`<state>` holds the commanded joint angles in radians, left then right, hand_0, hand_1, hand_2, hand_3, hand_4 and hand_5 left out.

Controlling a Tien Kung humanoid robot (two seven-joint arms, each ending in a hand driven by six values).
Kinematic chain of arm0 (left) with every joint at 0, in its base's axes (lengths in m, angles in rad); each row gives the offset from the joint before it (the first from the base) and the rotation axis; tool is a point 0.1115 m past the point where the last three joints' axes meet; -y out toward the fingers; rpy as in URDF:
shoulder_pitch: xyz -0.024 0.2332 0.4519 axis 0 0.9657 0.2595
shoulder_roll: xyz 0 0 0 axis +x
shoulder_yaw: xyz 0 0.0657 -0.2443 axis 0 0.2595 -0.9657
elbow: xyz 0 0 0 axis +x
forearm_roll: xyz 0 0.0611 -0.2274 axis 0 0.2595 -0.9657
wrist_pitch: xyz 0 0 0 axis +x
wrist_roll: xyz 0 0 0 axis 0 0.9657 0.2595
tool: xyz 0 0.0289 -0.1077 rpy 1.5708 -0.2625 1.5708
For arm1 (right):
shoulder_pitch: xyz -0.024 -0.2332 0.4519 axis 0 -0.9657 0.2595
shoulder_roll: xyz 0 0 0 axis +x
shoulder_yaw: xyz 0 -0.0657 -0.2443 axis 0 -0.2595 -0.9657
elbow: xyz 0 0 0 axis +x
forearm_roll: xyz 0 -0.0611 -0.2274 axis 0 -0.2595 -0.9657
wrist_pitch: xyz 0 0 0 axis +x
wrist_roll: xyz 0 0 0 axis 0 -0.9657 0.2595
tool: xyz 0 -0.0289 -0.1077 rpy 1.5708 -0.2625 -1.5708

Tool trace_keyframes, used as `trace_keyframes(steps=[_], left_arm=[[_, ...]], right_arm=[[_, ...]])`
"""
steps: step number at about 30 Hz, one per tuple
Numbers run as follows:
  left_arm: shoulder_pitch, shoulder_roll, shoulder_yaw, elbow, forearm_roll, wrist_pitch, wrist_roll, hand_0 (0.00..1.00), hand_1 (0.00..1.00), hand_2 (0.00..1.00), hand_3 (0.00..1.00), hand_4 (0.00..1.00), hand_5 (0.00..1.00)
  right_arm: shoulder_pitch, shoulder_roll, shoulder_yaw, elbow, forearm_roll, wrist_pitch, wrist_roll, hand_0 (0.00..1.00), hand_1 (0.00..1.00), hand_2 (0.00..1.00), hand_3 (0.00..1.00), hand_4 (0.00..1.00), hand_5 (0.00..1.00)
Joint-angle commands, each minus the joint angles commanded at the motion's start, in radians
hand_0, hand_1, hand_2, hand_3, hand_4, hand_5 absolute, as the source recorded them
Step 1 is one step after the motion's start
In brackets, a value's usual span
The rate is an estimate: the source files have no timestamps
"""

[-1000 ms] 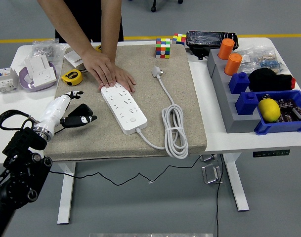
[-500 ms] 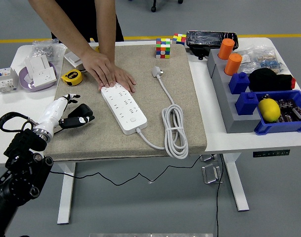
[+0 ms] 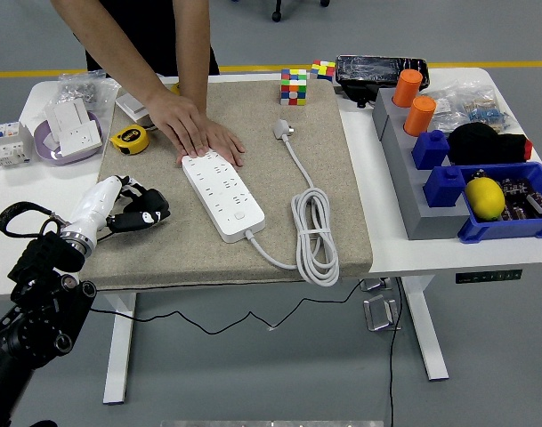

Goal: Pick up the plug,place it near the board,insert it into the board,press the button

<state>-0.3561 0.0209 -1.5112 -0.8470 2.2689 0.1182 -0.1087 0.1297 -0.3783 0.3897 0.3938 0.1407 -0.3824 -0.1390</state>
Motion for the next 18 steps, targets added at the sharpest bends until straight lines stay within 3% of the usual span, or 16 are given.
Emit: trace_keyframes(steps=[5, 6, 17, 18], left_arm=[[-0.005, -0.002, -0.001, 0.012, 0.000, 0.020, -0.003, 0.608, 0.653, 0.473, 0.493, 0.998, 0.374], [-0.006, -0.001, -0.001, 0.015, 0.000, 0.023, -0.002, 0.590, 0.639, 0.458, 0.477, 0.998, 0.268], [-0.009, 0.001, -0.004, 0.035, 0.000, 0.053, -0.004, 0.568, 0.623, 0.452, 0.477, 0.975, 0.214], [-0.009, 0.001, -0.004, 0.035, 0.000, 0.056, -0.004, 0.540, 0.569, 0.451, 0.488, 0.797, 0.112]], right_arm=[[0.000, -0.001, -0.001, 0.000, 0.002, 0.000, 0.000, 0.785, 0.739, 0.731, 0.755, 0.998, 0.998], [-0.001, -0.001, -0.002, 0.000, 0.002, 0.000, 0.000, 0.785, 0.739, 0.732, 0.755, 0.998, 0.998], [-0.001, -0.002, -0.006, 0.000, 0.003, -0.002, 0.000, 0.784, 0.739, 0.731, 0.756, 0.998, 0.998], [-0.001, -0.002, -0.007, 0.000, 0.003, -0.002, 0.000, 0.784, 0.739, 0.731, 0.756, 0.998, 0.998]])
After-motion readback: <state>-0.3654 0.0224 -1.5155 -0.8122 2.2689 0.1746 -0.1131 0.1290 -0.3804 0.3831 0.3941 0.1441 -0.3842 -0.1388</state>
